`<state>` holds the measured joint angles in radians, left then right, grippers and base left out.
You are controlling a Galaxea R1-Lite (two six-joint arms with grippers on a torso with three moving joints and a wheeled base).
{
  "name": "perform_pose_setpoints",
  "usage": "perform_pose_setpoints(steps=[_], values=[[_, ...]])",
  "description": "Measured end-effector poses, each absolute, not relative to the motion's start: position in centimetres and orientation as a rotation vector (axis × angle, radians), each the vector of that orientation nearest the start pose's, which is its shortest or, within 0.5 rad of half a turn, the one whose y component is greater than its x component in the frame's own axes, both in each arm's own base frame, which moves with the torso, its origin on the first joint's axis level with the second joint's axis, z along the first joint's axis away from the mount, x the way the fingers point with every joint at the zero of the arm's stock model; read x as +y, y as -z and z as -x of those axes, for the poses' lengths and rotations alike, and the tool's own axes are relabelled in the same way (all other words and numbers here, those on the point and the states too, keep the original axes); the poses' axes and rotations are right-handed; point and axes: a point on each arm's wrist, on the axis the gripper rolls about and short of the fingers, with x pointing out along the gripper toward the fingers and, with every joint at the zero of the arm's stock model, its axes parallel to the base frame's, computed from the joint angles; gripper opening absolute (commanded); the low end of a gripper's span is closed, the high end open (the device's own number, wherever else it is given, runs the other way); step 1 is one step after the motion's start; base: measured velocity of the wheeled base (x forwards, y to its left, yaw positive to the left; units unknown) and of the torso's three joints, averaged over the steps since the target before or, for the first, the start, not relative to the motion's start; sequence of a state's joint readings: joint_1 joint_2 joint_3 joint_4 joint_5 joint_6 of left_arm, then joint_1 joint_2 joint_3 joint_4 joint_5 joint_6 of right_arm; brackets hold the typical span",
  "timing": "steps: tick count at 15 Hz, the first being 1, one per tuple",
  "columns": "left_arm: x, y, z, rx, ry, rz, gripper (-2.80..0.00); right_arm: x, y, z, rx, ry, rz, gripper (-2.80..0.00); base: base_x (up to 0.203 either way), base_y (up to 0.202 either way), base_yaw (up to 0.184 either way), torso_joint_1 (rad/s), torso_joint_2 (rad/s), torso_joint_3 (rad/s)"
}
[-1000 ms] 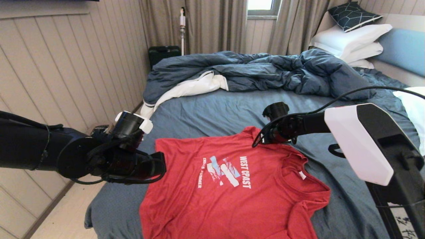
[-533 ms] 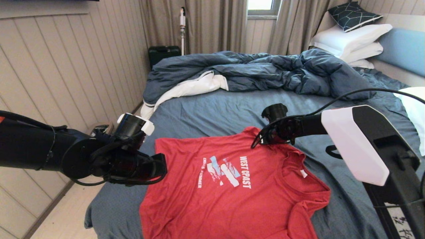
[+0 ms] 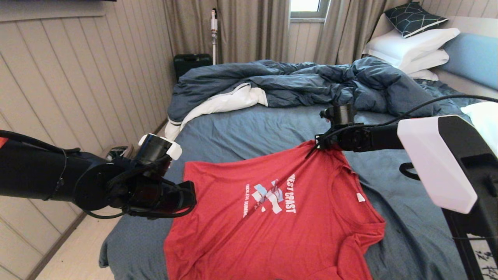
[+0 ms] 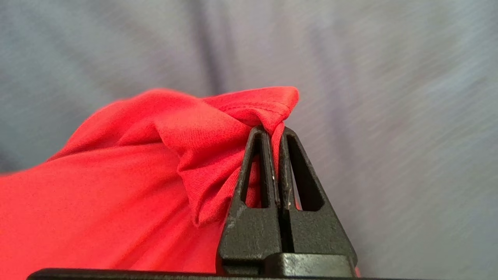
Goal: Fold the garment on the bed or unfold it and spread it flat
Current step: Unford the red T-shirt
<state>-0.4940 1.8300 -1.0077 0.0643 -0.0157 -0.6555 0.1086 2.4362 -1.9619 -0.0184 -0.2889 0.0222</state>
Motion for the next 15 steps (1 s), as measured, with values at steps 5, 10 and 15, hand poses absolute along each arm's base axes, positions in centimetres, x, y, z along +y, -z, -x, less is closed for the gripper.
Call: perform_pose_setpoints(steps=[5,10,15], values=[[-15.1,-13.2,-28.0,0.978,0.172,0.390,-2.80,3.0,-11.5,-51.9,0.437,0.210,0.101,-2.80,0.000,0.000,0.000,0.000,0.00,0.000],[-15.2,-13.0,-28.2,0.972,0.171,0.398,-2.80,2.9,-10.4,-52.2,0.455,0.205,0.110,0.00,0.000,0.000,0.000,0.000,0.00,0.000],[-15.0,-13.5,-27.8,0.955,0.176,0.403,-2.80,2.3,-13.6,-51.0,0.436,0.215,0.082,0.00,0.000,0.000,0.000,0.000,0.00,0.000]])
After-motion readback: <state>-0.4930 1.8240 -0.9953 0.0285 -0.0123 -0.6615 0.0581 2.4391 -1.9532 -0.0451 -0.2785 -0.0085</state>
